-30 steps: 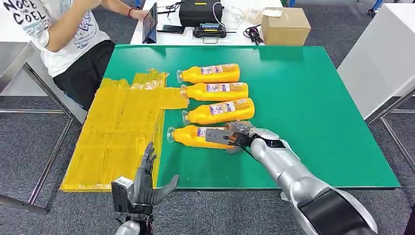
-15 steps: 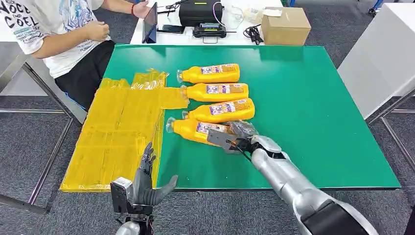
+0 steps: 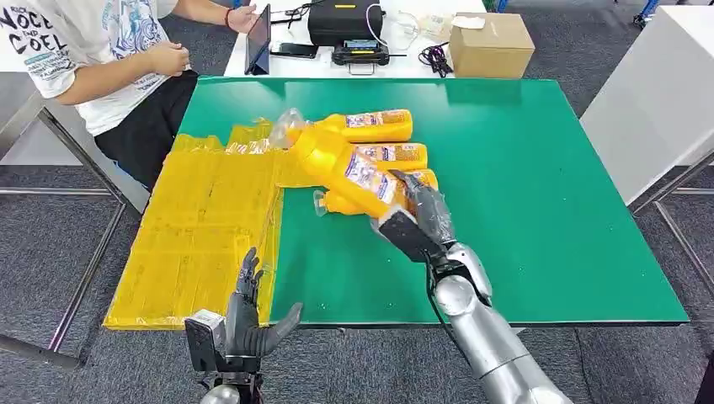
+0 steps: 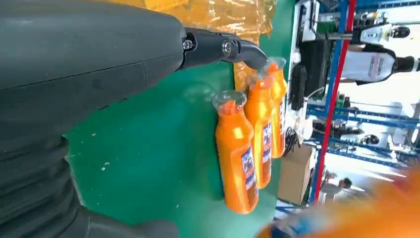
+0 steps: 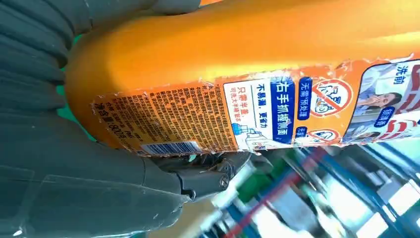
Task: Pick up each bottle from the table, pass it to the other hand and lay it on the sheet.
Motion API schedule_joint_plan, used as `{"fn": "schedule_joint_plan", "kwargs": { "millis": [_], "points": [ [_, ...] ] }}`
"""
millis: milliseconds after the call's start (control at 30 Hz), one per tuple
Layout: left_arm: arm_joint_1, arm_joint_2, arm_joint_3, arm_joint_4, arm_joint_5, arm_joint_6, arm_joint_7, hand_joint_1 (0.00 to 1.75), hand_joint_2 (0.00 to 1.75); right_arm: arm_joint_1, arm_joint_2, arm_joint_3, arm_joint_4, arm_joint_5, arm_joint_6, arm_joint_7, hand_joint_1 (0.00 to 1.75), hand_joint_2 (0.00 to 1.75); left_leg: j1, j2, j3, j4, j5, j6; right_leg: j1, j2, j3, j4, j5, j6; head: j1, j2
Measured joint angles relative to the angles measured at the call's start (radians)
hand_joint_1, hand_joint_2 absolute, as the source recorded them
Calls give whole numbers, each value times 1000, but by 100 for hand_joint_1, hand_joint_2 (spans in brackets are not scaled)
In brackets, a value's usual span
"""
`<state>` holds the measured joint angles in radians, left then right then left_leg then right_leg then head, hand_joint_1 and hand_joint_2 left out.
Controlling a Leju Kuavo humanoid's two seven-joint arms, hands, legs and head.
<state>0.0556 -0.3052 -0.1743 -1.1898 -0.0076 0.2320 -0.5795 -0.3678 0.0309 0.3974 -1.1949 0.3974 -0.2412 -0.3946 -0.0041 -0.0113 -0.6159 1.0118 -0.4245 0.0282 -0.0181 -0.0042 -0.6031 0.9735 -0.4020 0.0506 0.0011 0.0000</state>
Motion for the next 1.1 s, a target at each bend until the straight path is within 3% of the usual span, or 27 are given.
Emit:
{"fn": "schedule_joint_plan", "kwargs": {
  "millis": [200,433,733,1100],
  "points": [
    [11,0,0,-8,6,86,-41,0,175,102,36,-105,-198,-23,-139,-83,175,175,0,0,0,0,-1,-1,0,0,0,0,-1,0,0,0],
    [19,3,-42,-40,155,-69,34,0,175,205,78,-190,-218,-14,-163,-166,175,175,0,1,0,0,-1,-1,0,0,0,0,-1,0,0,0],
    [2,9,-91,-60,250,-169,89,0,175,290,194,-95,-6,2,-151,-281,175,175,3,1,0,-1,-1,-1,2,0,0,0,-1,-1,0,0],
    [-3,13,-118,-59,262,-175,95,0,175,282,264,28,229,9,-155,-299,175,175,2,0,0,-1,-1,-1,1,0,0,0,-1,-1,0,0]
  ]
}}
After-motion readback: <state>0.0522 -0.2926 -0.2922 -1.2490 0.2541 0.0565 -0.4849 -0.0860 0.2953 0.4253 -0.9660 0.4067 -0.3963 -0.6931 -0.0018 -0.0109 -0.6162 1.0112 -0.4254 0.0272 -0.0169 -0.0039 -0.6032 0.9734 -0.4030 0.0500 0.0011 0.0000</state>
